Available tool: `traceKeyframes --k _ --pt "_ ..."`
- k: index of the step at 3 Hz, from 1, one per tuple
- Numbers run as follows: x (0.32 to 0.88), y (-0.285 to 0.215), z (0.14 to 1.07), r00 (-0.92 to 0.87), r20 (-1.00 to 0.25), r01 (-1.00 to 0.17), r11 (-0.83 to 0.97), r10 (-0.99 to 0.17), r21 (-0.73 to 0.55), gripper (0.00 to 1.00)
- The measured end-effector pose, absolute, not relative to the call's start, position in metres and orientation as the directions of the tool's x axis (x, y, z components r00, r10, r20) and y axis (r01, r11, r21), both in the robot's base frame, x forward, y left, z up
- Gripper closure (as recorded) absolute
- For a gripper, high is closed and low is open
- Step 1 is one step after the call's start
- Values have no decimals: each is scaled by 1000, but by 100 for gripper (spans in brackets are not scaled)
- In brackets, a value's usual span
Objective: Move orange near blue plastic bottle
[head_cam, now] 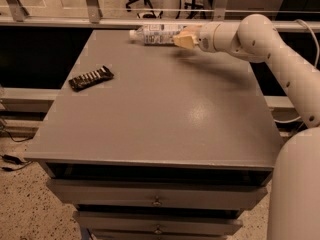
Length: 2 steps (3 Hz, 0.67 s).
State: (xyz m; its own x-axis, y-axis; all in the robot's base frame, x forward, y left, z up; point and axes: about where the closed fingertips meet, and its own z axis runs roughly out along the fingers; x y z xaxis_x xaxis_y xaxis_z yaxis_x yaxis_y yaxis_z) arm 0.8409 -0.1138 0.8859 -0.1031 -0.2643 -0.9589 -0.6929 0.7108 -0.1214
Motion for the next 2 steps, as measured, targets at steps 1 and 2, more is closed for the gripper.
traceKeyframes --k 1,2 --pt "843 -118 885 -99 -964 -681 723 -247 -115 26" --pt "852 -104 878 -97 -970 -695 713 -222 -93 0"
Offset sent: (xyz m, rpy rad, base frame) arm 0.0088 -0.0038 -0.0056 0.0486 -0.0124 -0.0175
